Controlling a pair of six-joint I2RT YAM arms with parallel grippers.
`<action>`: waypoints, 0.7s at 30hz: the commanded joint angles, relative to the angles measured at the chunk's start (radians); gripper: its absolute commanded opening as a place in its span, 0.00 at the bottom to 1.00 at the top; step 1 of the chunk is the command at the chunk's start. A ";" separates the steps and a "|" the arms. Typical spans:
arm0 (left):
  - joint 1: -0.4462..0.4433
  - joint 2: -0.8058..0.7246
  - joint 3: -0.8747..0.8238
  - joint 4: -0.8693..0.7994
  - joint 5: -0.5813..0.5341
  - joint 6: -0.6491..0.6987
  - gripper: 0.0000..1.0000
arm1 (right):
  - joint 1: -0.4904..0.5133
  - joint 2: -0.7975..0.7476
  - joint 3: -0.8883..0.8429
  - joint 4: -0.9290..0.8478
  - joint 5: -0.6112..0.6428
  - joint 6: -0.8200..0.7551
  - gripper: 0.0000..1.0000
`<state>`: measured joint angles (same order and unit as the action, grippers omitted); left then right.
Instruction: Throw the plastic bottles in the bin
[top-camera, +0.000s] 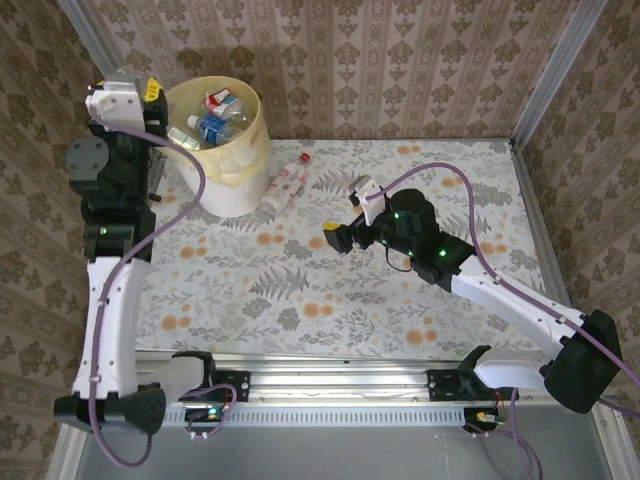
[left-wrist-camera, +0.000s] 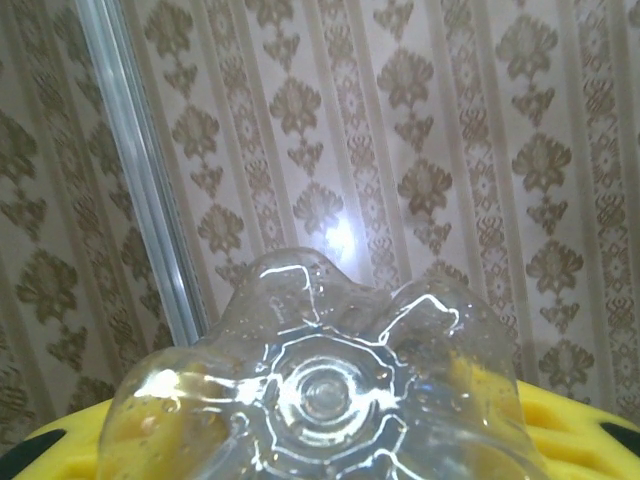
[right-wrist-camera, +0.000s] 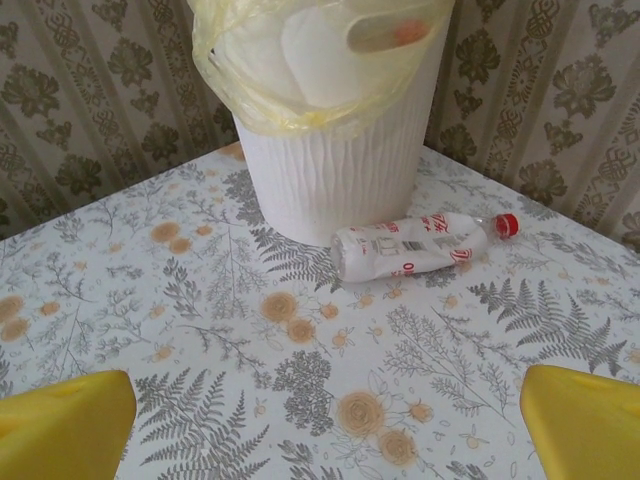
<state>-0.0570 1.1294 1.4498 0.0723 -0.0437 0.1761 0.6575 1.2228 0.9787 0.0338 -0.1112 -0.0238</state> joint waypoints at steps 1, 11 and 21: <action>0.067 0.079 0.040 0.004 0.149 -0.103 0.53 | -0.007 0.016 0.008 -0.005 0.019 -0.018 1.00; 0.104 0.423 0.383 -0.400 0.265 -0.160 1.00 | -0.015 0.040 0.021 -0.022 0.005 -0.018 1.00; 0.149 0.259 0.344 -0.429 0.220 -0.217 1.00 | -0.020 0.115 0.052 -0.019 0.004 0.008 1.00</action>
<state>0.0757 1.4334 1.7626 -0.3168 0.1867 -0.0044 0.6437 1.3006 0.9844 0.0181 -0.1116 -0.0257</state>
